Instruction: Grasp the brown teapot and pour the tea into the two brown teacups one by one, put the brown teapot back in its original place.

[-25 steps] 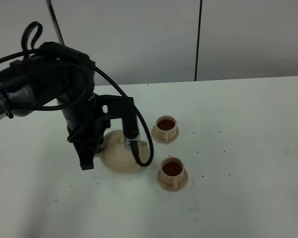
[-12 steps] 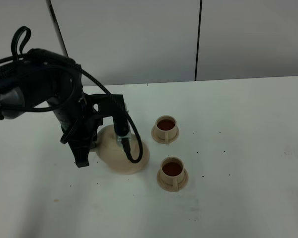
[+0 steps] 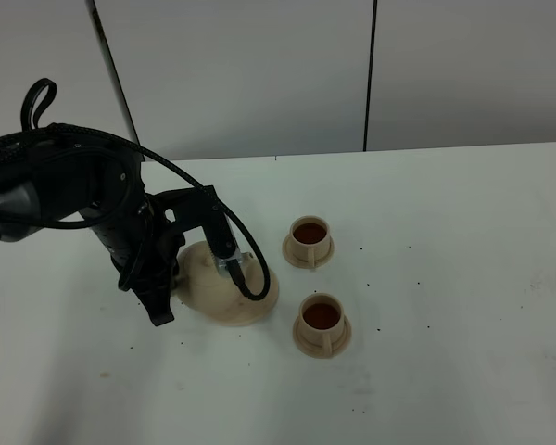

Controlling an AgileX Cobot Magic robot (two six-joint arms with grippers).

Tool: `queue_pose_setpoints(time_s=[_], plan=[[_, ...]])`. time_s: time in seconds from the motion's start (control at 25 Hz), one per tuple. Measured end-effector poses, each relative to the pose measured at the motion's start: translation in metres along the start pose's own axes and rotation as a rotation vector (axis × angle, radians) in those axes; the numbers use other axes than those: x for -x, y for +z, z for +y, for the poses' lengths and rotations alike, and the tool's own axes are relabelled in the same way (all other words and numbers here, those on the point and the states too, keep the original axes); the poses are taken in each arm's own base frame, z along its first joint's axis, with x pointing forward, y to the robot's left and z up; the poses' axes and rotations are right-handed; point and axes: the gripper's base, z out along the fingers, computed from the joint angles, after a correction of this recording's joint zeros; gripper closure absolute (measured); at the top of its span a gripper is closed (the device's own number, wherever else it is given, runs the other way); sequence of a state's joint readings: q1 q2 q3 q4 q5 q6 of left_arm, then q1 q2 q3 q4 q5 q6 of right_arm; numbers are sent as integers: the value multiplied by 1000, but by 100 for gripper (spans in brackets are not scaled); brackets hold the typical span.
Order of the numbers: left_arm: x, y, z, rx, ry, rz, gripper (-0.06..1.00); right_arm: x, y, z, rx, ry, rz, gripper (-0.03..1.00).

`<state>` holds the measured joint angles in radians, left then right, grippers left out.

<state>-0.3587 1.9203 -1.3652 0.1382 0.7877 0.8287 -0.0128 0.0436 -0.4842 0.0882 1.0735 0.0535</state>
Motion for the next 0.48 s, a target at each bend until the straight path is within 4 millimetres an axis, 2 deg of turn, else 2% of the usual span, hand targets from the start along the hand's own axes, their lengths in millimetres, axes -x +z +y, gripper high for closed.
queue_pose_setpoints(time_s=[0.28, 0.48], plan=[[2, 2, -1, -6, -91, -21, 78, 0, 0, 0, 0, 0, 0, 56], [4, 18, -3, -41, -98, -9, 78, 0, 0, 0, 0, 0, 0, 56]])
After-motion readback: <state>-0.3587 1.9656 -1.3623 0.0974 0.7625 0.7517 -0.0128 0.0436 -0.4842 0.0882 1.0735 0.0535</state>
